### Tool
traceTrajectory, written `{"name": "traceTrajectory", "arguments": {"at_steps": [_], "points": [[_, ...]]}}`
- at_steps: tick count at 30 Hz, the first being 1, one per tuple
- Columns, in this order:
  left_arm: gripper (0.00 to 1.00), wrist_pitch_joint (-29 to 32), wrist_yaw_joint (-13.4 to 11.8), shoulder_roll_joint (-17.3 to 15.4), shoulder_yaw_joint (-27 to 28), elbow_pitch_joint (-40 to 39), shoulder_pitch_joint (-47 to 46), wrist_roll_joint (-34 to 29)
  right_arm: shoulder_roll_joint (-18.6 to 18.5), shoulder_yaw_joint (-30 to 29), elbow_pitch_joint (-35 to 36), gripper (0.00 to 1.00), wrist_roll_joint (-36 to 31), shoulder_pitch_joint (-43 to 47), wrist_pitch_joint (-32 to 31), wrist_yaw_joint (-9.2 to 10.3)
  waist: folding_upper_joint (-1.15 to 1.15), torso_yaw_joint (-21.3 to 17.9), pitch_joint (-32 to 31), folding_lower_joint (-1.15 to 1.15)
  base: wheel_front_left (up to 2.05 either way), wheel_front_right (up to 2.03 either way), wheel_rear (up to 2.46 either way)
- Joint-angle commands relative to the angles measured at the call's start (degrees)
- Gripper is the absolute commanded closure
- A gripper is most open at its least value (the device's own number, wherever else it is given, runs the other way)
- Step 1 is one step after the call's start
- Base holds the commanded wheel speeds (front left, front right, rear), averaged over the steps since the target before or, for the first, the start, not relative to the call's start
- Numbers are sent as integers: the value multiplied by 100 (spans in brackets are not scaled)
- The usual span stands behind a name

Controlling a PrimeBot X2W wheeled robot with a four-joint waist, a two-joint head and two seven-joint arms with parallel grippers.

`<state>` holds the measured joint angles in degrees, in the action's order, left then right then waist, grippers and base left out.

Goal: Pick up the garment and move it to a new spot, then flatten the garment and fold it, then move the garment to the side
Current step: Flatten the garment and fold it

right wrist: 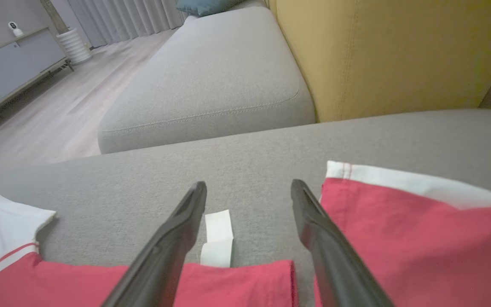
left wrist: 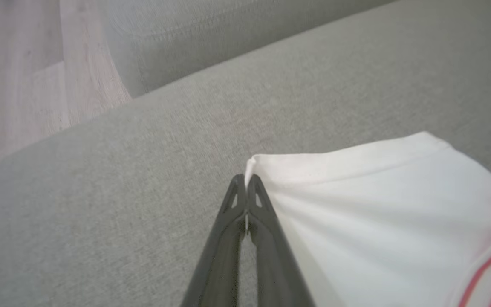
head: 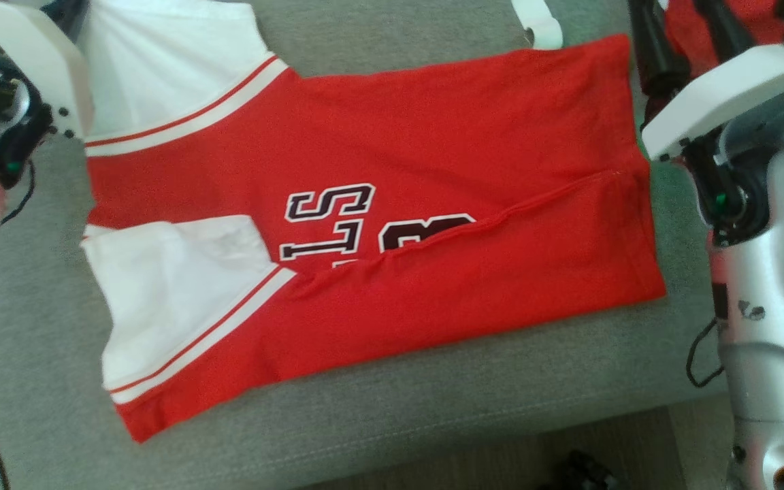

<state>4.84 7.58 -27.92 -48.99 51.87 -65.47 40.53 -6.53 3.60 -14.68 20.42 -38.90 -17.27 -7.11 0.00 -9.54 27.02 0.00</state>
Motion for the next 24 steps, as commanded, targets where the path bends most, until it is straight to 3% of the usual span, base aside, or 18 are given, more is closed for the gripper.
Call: {"name": "traceTrajectory", "arguments": {"at_steps": [1, 8, 24], "points": [[100, -226, -16, -199, 225, -71, -303, -35, -24, 94, 136, 0, 118, 101, -86, -37, 0, 166, -149, 0, 0, 0, 0], [100, -755, -25, -40, 51, -184, 44, -137, -160, -63, -394, 0, 489, 303, -716, -37, 0, 583, -456, 0, 0, 0, 0], [100, -922, -60, 73, -189, -658, 295, -178, -606, -229, -1976, 0, -220, -437, -871, -37, 0, 958, -387, 0, 0, 0, 0]]}}
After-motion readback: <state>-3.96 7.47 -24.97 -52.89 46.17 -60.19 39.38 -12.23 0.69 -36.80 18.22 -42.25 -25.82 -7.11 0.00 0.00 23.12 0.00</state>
